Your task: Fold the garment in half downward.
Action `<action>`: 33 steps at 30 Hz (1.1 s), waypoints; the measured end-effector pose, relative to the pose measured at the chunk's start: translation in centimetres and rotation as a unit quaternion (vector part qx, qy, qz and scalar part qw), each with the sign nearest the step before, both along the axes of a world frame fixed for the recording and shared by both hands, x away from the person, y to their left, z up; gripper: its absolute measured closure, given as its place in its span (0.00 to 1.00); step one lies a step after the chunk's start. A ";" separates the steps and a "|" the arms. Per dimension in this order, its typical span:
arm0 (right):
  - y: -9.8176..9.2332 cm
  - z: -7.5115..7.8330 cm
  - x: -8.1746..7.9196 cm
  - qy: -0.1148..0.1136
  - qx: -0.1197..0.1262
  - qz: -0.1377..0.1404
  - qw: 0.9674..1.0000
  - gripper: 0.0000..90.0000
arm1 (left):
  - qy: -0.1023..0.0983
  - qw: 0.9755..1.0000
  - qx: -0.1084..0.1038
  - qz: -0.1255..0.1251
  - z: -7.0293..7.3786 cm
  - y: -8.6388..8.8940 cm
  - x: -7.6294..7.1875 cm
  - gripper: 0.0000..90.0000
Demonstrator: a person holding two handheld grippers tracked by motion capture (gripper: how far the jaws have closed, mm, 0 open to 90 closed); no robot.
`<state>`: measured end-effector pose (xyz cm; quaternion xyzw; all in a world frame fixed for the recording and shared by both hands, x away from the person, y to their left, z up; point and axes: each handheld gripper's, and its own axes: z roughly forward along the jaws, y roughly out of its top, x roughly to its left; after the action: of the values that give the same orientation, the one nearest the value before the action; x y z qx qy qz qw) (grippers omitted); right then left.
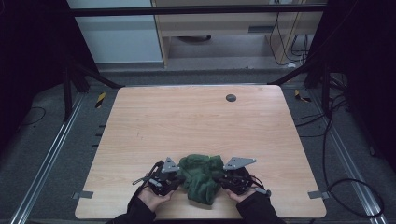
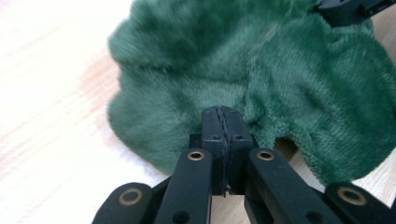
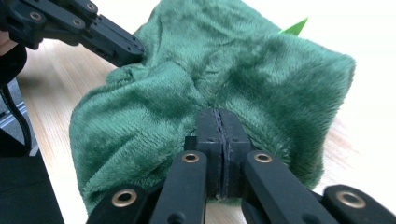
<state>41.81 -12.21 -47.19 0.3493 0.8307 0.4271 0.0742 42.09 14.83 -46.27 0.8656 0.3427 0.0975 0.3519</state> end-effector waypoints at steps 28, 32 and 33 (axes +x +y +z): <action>-8.4 0.5 2.3 -0.057 -0.049 -0.186 0.980 0.52 | -0.061 0.985 -0.002 0.162 0.0 10.0 2.4 0.49; -9.2 0.3 2.6 -0.056 -0.054 -0.205 0.976 0.45 | -0.061 0.983 0.007 0.171 -0.4 10.6 2.8 0.45; -9.5 0.2 2.7 -0.055 -0.054 -0.206 0.975 0.44 | -0.061 0.983 0.007 0.171 -0.4 10.6 2.8 0.43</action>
<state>44.50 -21.70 -46.99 0.4847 0.7574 0.3752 0.2249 44.92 25.47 -46.70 0.7892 0.4627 0.2116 0.3440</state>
